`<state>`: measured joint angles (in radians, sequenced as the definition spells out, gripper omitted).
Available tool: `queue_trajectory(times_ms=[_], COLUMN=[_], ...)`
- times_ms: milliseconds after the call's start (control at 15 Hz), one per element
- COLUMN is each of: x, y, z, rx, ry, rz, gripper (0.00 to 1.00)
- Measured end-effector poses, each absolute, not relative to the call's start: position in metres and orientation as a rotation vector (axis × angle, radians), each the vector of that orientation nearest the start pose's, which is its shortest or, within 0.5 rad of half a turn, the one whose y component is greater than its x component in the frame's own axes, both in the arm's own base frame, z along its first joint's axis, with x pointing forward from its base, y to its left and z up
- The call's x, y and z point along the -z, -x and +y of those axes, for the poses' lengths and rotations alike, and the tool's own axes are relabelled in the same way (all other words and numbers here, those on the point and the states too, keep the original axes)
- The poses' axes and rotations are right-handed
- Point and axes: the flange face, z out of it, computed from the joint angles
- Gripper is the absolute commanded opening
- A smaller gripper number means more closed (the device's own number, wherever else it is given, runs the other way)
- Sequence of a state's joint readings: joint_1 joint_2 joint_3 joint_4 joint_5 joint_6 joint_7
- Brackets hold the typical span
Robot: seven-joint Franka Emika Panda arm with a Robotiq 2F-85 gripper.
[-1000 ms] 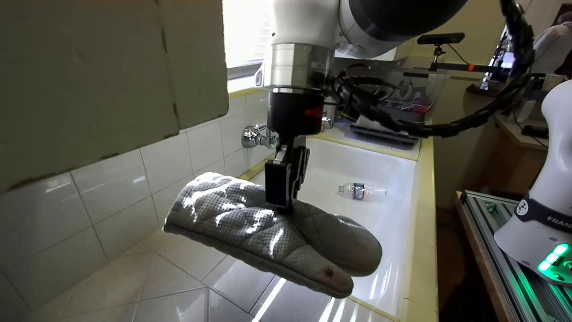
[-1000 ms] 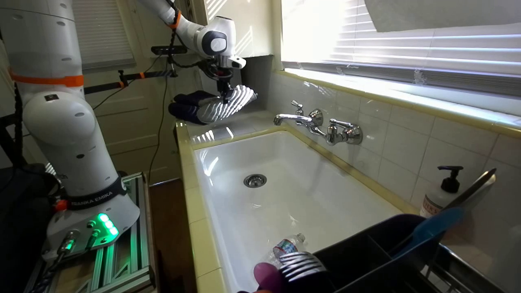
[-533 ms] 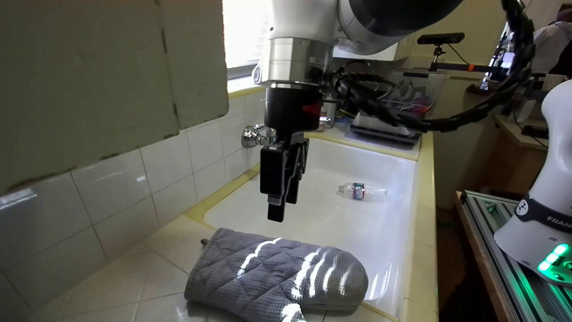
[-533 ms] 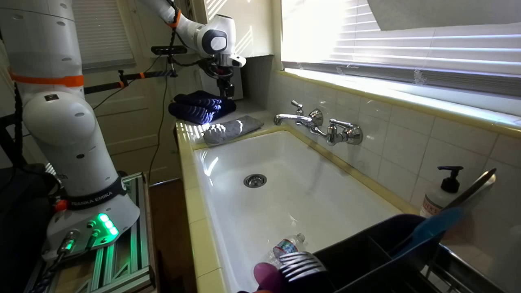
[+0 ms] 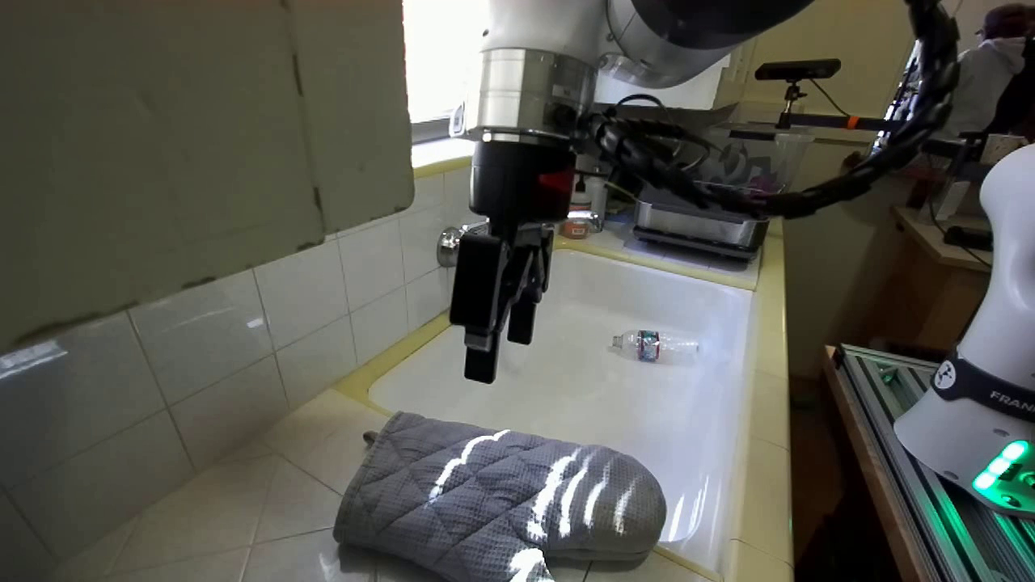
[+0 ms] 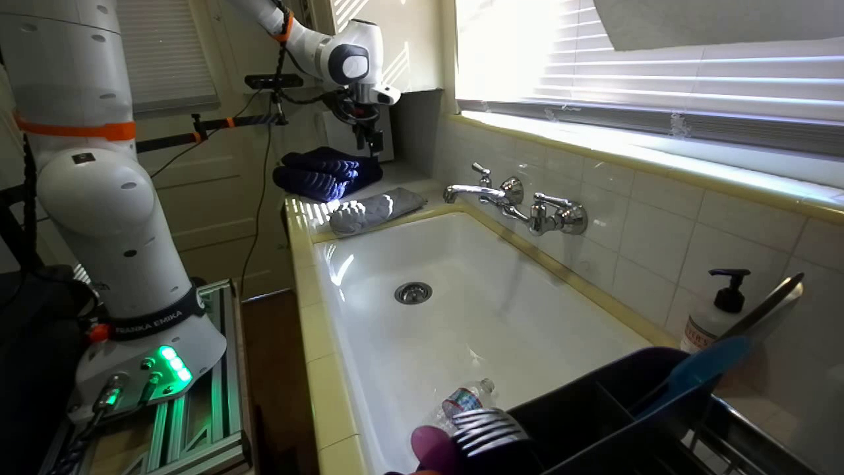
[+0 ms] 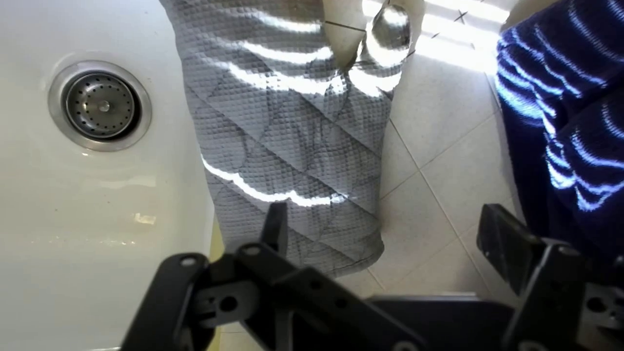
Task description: Put the grey oven mitts on the counter.
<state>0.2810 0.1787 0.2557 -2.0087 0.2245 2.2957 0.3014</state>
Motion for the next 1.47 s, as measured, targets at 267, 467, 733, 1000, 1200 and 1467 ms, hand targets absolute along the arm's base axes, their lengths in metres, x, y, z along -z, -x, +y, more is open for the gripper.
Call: queue_trajectory(times_ms=[267, 467, 733, 1000, 1200, 1467], x=[-0.391, -0.404, -0.427, -0.457, -0.481, -0.507], y=[-0.518, -0.521, -0.519, -0.51, -0.499, -0.485], z=[0.301, 0.295, 0.28, 0.255, 0.237, 0.222], rx=[0.048, 0.089, 0.106, 0.055, 0.021, 0.012], ry=[2.892, 2.893, 2.901, 2.925, 2.955, 3.009], rz=[-0.127, -0.156, -0.225, -0.265, -0.285, -0.324], gripper=[1.0, 1.0, 1.0, 1.0, 1.0, 1.0])
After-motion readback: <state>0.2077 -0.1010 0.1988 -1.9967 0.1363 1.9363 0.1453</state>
